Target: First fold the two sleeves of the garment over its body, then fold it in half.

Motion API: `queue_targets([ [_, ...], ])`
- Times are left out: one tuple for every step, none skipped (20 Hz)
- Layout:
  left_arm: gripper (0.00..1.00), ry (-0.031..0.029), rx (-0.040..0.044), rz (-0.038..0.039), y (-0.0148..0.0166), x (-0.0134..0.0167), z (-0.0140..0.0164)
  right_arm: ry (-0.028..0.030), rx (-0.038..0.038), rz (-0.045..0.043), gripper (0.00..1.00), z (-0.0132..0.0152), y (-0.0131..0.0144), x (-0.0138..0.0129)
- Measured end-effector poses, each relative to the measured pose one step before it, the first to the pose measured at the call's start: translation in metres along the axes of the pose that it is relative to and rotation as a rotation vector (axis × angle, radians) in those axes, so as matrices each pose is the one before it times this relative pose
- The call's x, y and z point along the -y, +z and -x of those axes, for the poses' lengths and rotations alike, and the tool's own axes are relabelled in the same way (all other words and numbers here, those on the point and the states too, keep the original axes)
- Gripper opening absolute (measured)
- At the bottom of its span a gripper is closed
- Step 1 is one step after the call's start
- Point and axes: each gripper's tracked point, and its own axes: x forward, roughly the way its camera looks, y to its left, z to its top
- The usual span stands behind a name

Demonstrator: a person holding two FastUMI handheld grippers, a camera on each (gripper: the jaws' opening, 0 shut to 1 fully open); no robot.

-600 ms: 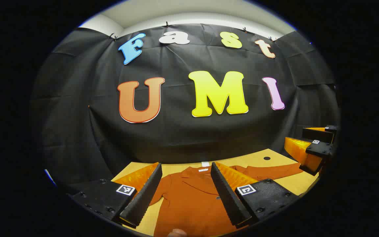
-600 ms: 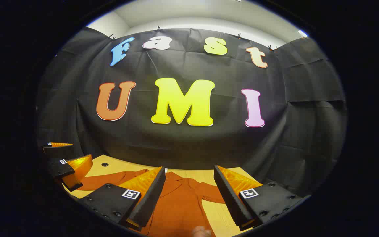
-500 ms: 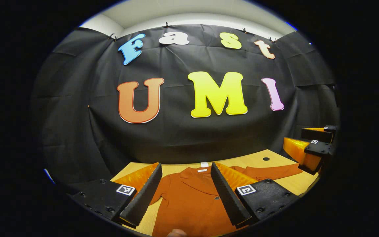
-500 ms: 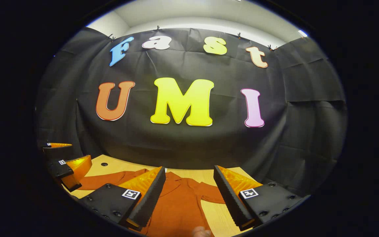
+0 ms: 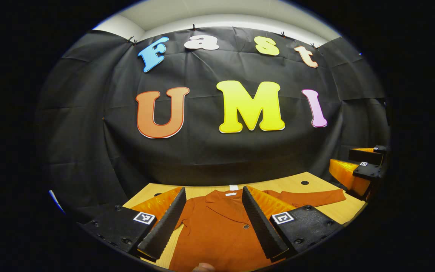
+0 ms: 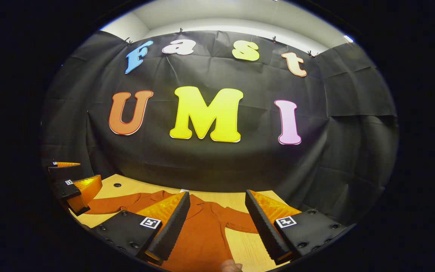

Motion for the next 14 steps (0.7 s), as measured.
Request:
queue_targets([
  [0.96,0.00412,0.00091,-0.00391,0.00008,-0.00082,-0.00052,0.00189,0.00082,0.00592,0.93,0.00014,-0.00056,0.00106],
  [0.96,-0.00037,-0.00267,-0.00537,-0.00107,0.0,-0.00015,0.00385,0.00135,0.00475,0.93,0.00082,0.0007,0.00024],
  [0.96,0.00045,-0.00266,-0.00678,-0.00203,0.00158,0.0002,0.00007,0.00169,0.00385,0.93,-0.00021,0.00048,0.00046],
  [0.96,0.00153,-0.00256,-0.00259,-0.00094,-0.00019,-0.00023,-0.00171,0.0009,-0.00051,0.94,0.00024,0.00025,0.00229],
  [0.96,-0.0024,0.00031,0.0017,0.0007,0.00183,0.00095,-0.00199,-0.00049,-0.00254,0.94,0.00062,-0.00063,0.00169],
  [0.96,0.00042,-0.00064,0.00052,0.00021,0.00122,0.00062,-0.00491,-0.00206,-0.00169,0.94,0.00079,0.00016,0.00135],
  [0.96,-0.00065,-0.00329,-0.00083,-0.00257,0.00058,-0.00028,0.0014,-0.00469,-0.00304,0.93,-0.00104,-0.0008,0.00127],
  [0.96,0.00007,-0.00173,-0.00138,-0.00088,0.00118,0.00022,-0.00139,-0.00148,-0.00008,0.94,0.00013,0.0003,0.00005],
  [0.96,0.00047,-0.00281,-0.00032,-0.00074,0.00015,0.00003,-0.00469,0.00313,0.00259,0.93,0.0013,0.00083,0.00237],
  [0.96,-0.00093,-0.00233,0.0001,-0.0017,0.00064,0.00027,-0.00178,0.00154,-0.00156,0.92,-0.00039,0.00182,0.0016],
  [0.96,-0.00227,-0.00079,-0.00027,-0.0004,0.00073,0.00067,-0.00058,0.00071,-0.00233,0.93,0.00044,-0.00077,0.00025],
  [0.96,-0.00005,-0.00255,-0.00108,0.0004,0.00072,-0.00041,-0.00416,0.00119,0.00083,0.94,-0.00069,0.00105,0.00113],
  [0.96,-0.00212,0.00001,0.00013,-0.00011,0.00053,0.00017,-0.00122,-0.00046,-0.00076,0.93,0.00094,-0.00086,0.00138],
  [0.96,-0.00034,0.00026,0.0012,-0.00027,0.00021,0.00046,-0.00101,0.00013,-0.00043,0.93,0.00023,0.00029,0.00119],
])
